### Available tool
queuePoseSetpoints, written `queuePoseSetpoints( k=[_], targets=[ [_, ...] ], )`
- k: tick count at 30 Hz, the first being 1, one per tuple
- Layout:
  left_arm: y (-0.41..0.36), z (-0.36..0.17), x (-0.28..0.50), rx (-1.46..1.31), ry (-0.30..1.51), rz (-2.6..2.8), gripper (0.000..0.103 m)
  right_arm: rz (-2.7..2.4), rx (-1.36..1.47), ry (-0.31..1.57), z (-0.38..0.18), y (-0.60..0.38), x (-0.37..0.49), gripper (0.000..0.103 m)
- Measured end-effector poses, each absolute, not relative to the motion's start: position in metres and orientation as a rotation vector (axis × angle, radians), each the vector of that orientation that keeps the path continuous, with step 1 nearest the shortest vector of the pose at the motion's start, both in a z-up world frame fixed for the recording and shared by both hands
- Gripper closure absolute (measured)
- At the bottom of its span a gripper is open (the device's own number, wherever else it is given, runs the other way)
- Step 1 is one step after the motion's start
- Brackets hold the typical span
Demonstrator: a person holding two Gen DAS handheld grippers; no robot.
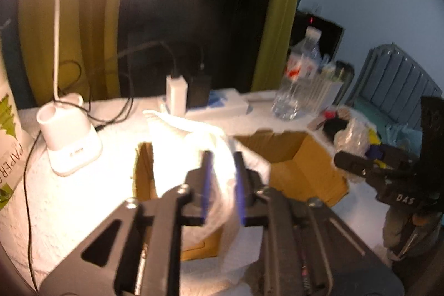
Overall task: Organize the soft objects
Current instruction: 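Grasp the white towel with the left tool while the right tool grasps the bubble wrap, then release the towel and bubble wrap into the cardboard box with both tools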
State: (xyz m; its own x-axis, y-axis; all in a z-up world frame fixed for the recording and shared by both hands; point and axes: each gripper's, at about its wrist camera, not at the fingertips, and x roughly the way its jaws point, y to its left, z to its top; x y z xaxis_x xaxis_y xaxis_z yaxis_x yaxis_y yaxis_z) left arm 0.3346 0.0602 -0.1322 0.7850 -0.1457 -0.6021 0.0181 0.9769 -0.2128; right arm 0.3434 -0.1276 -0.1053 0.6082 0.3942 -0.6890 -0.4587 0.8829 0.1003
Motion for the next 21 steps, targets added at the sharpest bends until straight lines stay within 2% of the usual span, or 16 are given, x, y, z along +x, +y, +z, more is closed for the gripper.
queuePoseSetpoints(
  k=[1, 2, 4, 5, 21],
  targets=[
    [0.059, -0.135, 0.337, -0.197, 0.674, -0.084, 0.076, 0.494, -0.090, 0.783, -0.108, -0.127, 0.345, 0.042],
    [0.060, -0.137, 0.337, -0.192, 0.675, -0.076, 0.069, 0.496, -0.091, 0.793, -0.111, -0.126, 0.348, 0.038],
    [0.060, -0.137, 0.335, -0.191, 0.671, -0.066, 0.030, 0.493, -0.092, 0.802, -0.114, -0.124, 0.349, 0.034],
    [0.061, -0.134, 0.332, -0.198, 0.657, -0.062, 0.026, 0.489, -0.093, 0.800, -0.113, -0.124, 0.348, 0.031],
    [0.066, -0.106, 0.266, -0.194, 0.595, -0.053, 0.026, 0.474, -0.099, 0.753, -0.080, -0.125, 0.299, 0.029]
  ],
)
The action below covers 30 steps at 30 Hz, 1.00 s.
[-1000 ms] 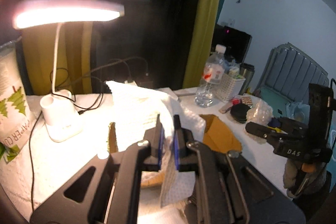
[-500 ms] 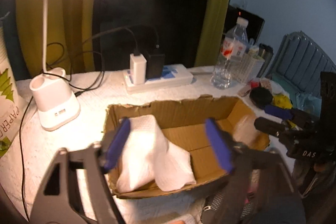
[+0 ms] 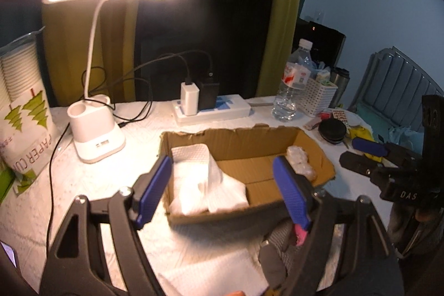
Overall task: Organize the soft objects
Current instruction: 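Release the towel and bubble wrap into the cardboard box with both tools, then grasp the second white towel with the left tool while the right tool grasps the swab bag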
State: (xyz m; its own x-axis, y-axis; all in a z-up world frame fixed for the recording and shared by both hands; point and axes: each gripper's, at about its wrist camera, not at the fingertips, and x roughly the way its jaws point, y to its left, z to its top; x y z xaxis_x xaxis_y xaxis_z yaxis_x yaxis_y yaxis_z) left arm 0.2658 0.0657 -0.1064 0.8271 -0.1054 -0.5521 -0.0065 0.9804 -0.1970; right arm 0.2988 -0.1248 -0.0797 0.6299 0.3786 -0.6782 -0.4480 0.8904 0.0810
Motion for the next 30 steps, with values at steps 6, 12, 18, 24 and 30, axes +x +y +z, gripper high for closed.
queuePoseSetpoints(
  k=[6, 12, 18, 24, 30],
  targets=[
    [0.060, -0.109, 0.243, -0.198, 0.600, -0.060, 0.026, 0.465, -0.097, 0.762, -0.078, -0.129, 0.275, 0.029],
    [0.055, -0.118, 0.226, -0.197, 0.625, -0.056, 0.026, 0.456, -0.092, 0.794, -0.089, -0.136, 0.262, 0.029],
    [0.057, -0.133, 0.213, -0.202, 0.661, -0.033, 0.025, 0.456, -0.086, 0.835, -0.107, -0.140, 0.255, 0.029],
    [0.056, -0.154, 0.202, -0.217, 0.720, -0.049, 0.022, 0.467, -0.088, 0.870, -0.124, -0.137, 0.249, 0.029],
    [0.052, -0.175, 0.202, -0.228, 0.804, -0.084, 0.017, 0.468, -0.098, 0.894, -0.138, -0.135, 0.251, 0.027]
  ],
)
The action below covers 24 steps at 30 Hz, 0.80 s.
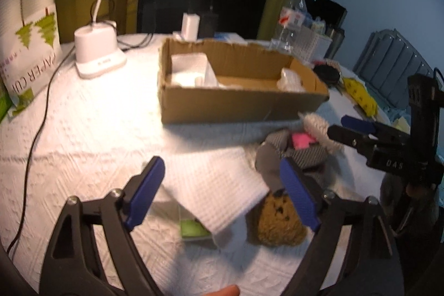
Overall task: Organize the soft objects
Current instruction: 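Grasp the second white towel with the left tool while the right tool grasps the swab bag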
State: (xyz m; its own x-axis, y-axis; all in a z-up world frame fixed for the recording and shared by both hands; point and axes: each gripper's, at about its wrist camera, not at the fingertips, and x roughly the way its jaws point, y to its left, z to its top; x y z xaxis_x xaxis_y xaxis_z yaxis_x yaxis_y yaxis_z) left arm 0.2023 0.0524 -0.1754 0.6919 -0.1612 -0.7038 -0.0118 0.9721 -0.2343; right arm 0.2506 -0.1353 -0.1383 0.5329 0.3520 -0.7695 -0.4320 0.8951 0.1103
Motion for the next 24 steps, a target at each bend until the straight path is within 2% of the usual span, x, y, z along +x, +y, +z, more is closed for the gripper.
queuePoseSetpoints(
  k=[5, 10, 11, 12, 13, 17, 19, 24],
  targets=[
    [0.047, -0.196, 0.211, -0.171, 0.898, -0.050, 0.017, 0.471, -0.100, 0.919, -0.151, -0.133, 0.256, 0.025],
    [0.041, -0.199, 0.211, -0.135, 0.874, -0.092, 0.020, 0.467, -0.095, 0.947, -0.159, -0.134, 0.260, 0.025],
    [0.041, -0.199, 0.211, -0.128, 0.873, -0.096, 0.026, 0.461, -0.100, 0.944, -0.160, -0.134, 0.260, 0.026],
    [0.040, -0.201, 0.214, -0.121, 0.882, -0.100, 0.044, 0.458, -0.100, 0.945, -0.161, -0.134, 0.260, 0.027],
    [0.040, -0.203, 0.215, -0.121, 0.895, -0.106, 0.051, 0.454, -0.102, 0.946, -0.162, -0.135, 0.261, 0.032],
    [0.039, -0.203, 0.216, -0.116, 0.889, -0.123, 0.053, 0.436, -0.097, 0.944, -0.163, -0.139, 0.262, 0.043],
    [0.040, -0.199, 0.216, -0.127, 0.875, -0.130, 0.064, 0.437, -0.088, 0.938, -0.161, -0.141, 0.262, 0.047],
    [0.043, -0.184, 0.214, -0.138, 0.835, -0.147, 0.074, 0.416, -0.070, 0.921, -0.153, -0.147, 0.258, 0.052]
  ],
)
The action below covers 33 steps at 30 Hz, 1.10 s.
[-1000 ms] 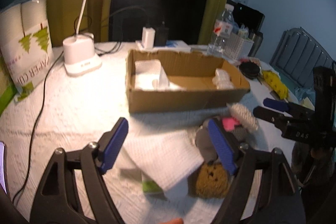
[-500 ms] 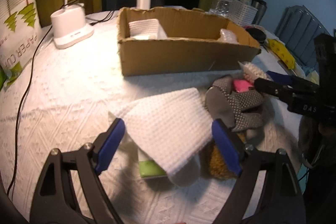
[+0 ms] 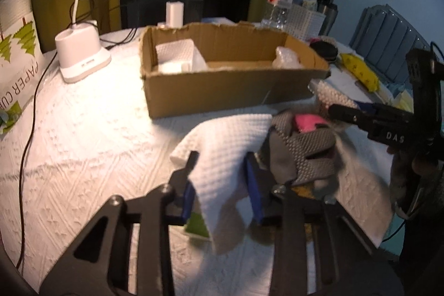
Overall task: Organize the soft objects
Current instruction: 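Grasp the second white towel with the left tool while the right tool grasps the swab bag, then carry the towel and swab bag into the box and open both tools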
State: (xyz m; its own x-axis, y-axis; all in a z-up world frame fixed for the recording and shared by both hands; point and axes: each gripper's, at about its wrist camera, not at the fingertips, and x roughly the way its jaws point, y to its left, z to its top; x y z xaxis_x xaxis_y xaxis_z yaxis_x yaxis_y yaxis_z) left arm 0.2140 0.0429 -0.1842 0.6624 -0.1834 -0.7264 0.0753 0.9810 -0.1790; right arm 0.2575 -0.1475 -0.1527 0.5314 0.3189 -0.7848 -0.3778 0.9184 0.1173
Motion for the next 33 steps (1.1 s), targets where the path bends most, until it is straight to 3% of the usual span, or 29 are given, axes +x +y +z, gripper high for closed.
queuePoseSetpoints(
  k=[9, 17, 33],
  targets=[
    [0.052, -0.161, 0.208, -0.214, 0.776, -0.195, 0.076, 0.412, -0.048, 0.870, -0.128, -0.160, 0.246, 0.054],
    [0.074, -0.151, 0.204, -0.308, 0.757, -0.202, 0.076, 0.428, -0.038, 0.840, -0.117, -0.160, 0.240, 0.070],
    [0.075, -0.101, 0.197, -0.196, 0.627, -0.142, 0.080, 0.450, -0.033, 0.767, -0.082, -0.164, 0.234, 0.073]
  ],
)
